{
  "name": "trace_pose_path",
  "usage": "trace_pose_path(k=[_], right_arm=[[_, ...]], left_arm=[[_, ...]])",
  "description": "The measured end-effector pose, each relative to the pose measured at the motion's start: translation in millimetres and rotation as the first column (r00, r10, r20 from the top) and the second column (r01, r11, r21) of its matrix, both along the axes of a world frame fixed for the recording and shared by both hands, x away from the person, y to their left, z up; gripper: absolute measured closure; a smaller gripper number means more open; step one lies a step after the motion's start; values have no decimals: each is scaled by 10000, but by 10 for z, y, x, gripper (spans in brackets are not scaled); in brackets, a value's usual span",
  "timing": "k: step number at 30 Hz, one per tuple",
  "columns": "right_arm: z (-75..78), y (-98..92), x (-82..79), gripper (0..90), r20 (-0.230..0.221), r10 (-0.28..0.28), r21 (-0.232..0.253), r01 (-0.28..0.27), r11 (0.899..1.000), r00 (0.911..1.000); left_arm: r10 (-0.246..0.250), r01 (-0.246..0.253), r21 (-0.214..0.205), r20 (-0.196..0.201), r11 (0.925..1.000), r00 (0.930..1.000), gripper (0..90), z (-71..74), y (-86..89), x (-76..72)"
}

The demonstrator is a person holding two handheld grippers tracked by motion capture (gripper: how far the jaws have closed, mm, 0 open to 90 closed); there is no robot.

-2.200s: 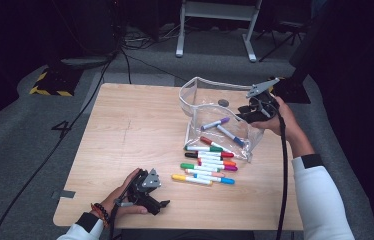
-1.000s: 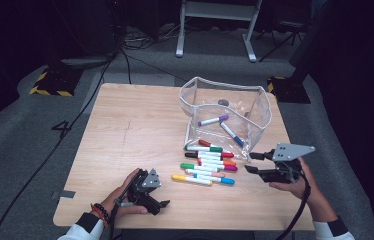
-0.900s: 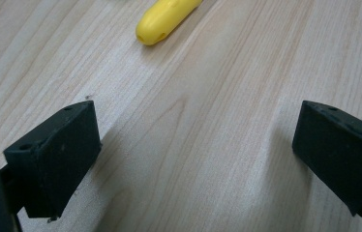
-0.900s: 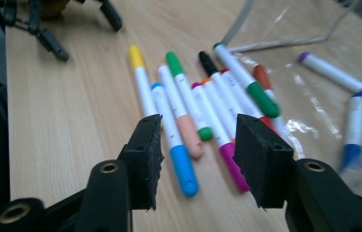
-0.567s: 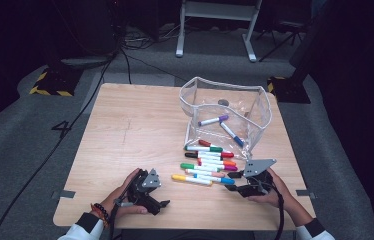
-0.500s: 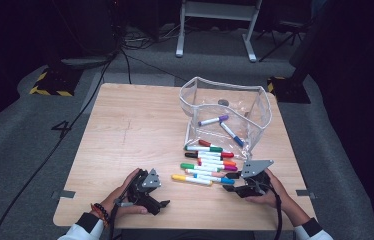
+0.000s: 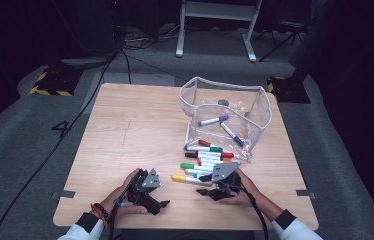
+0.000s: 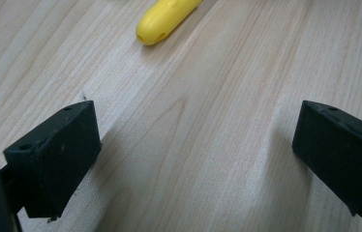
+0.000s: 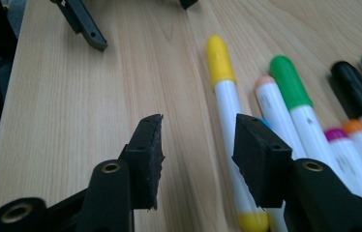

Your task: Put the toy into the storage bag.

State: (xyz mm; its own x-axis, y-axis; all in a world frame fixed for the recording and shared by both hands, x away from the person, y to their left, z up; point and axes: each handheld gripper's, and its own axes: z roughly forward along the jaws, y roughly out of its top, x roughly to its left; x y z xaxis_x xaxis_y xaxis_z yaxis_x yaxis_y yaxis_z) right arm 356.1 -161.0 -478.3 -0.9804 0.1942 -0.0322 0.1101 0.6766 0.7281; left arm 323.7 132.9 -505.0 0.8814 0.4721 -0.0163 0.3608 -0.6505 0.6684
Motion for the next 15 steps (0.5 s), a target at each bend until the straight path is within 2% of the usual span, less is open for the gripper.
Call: trace_pose_path(k=[2,3,6,10,11,14,15], right_arm=[[-22,129,18,530,147,23,-62,-22,10000,9999],[-30,224,45,529,69,37,64,-37,10000,10000],[-36,314,58,521,325,0,-14,1,10000,9995],[-68,452,116,503,173,-8,7,8,10000,9999],[-76,510,150,496,14,-155,23,155,9999,9999],[-110,561,194,489,12,-256,-113,256,9996,9997],[-128,573,213,491,-172,-352,-124,350,9993,9992]], left_arm=[[-1,1,0,0,10000,10000,35,0,0,0],[-20,20,21,4,10000,10000,34,1,1,1],[0,0,2,0,10000,10000,35,0,0,0],[-46,46,-22,10,10000,10000,35,-1,1,3],[-46,46,-20,10,10000,10000,34,-1,1,3],[-43,43,-14,6,10000,10000,35,-1,2,1],[-52,52,-23,12,10000,10000,35,-2,3,1]])
